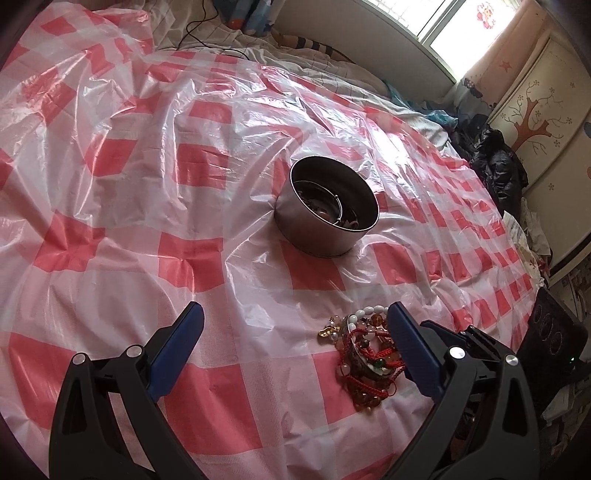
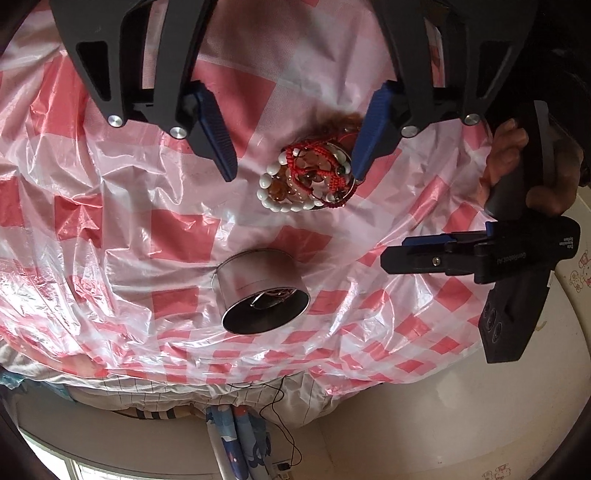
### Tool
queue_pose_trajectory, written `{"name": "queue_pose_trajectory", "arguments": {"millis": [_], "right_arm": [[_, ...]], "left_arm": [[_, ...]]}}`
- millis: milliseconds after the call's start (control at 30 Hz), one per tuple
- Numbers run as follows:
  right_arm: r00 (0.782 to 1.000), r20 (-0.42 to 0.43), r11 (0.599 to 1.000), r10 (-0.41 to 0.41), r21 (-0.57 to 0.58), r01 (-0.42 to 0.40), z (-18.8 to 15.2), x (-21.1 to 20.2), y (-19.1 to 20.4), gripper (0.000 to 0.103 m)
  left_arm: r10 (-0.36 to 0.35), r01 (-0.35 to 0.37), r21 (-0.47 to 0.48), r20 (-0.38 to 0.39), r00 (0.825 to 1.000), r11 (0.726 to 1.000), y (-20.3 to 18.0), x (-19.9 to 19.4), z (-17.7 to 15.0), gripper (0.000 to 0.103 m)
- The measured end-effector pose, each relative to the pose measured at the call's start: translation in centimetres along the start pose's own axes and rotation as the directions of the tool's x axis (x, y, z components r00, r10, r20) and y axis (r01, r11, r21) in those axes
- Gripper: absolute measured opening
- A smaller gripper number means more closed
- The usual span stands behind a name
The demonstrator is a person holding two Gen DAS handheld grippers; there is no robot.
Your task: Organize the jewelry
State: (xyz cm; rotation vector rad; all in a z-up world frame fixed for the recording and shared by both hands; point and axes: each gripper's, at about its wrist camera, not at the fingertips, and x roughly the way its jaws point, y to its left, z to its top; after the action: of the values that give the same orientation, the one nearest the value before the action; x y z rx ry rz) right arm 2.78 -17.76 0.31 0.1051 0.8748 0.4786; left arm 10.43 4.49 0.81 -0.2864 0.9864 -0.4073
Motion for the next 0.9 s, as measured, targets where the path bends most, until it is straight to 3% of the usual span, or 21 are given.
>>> {"name": "queue_pose_trajectory", "arguments": {"millis": [33,100,167,267,700,900], "right_arm": [[1.000,-0.004,1.000,0.004,-0.002,-0.004,0.0,0.2,0.1,0.044],[1.000,-0.009,1.000,0.007,-0.013,-0.007,0.0,0.4,0.2,0.024],[1.000,-0.006,1.000,-0.003,-0.031,0.003,-0.1,0.4,0.4,0.015],[1.000,0.023,0.999,-0.018,-0.045,0.019,-0.2,-0.2,0.7,0.009],[0.998,0.069,0.999,0.004,-0.045,-0.001,0.0,-1.5,0.7,0.002],[0.997,0.037,0.994,0.062,0.083,-0.064,0.1,-0.9,-1.5,0.002]], "left_arm": [[0.002,-0.002,0.003,0.000,1.000,1.000,0.0,0.0,0.0,0.095],[0.007,-0.007,0.006,-0.001,1.000,1.000,0.0,-0.1,0.0,0.095],[0.013,-0.013,0.010,-0.002,1.000,1.000,0.0,-0.1,0.0,0.095],[0.013,-0.013,0.011,-0.003,1.000,1.000,-0.1,0.0,0.0,0.095],[0.028,-0.028,0.009,0.000,1.000,1.000,0.0,0.1,0.0,0.095],[0.032,-0.032,0.000,-0.001,0.999,0.999,0.2,0.1,0.1,0.095]]}}
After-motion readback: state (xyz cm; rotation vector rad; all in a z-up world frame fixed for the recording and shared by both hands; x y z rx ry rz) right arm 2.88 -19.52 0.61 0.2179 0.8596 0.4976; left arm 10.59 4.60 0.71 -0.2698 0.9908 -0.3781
